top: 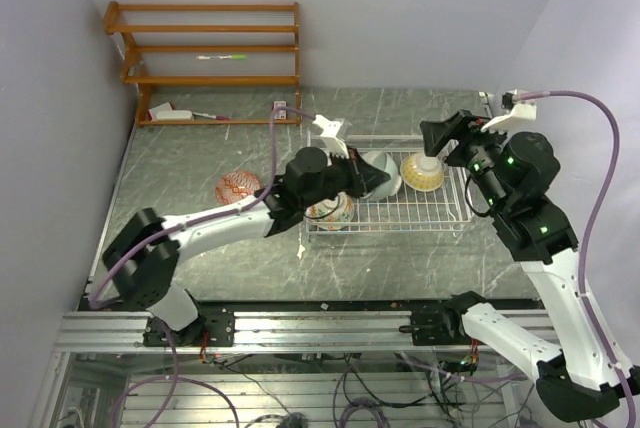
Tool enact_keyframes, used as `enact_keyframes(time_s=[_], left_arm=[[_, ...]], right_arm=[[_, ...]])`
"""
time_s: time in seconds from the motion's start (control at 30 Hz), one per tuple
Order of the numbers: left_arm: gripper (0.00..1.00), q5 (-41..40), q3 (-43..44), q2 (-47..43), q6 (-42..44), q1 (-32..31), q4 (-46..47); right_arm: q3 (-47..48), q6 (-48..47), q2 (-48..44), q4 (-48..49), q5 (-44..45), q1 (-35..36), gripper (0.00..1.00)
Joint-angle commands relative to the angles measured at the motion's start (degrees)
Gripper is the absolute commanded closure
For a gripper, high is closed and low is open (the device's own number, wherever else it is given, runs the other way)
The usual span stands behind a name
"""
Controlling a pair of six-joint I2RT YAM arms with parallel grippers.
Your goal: Load the bowls into the dish rack
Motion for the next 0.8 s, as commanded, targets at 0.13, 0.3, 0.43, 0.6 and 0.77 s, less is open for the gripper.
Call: enact_keyframes(time_s=[0.13,0.3,0.43,0.6,0.77], left_arm=[[0.93,6.88,6.79,14.54,-11.29,-2.99,32.9],[0.93,9.15,11.76,23.22,-15.1,-3.46,38.31],[0.93,9.47,13.81,27.34,-16.61,-3.52,38.18],[0.93,8.2,12.13,30.03,-17.51,-3.56,38.89],[0.93,6.98,10.14,32.08,-17.56,-3.49,38.25]], right_arm=[[2.49,-1.54,-2.6,-4.53,2.37,-0.37,0.21],[1.6,-1.87,-2.9,-4.63,1.36,-0.37,0.14],[1.08,-2.0,-2.73,-4.91,0.63,-0.33,0.0],[-0.51,-1.92,-2.81,-4.23,-0.21,-0.37,0.0],[-2.14,-1.99,-2.88,-3.33,-0.94,-0.37,0.0]])
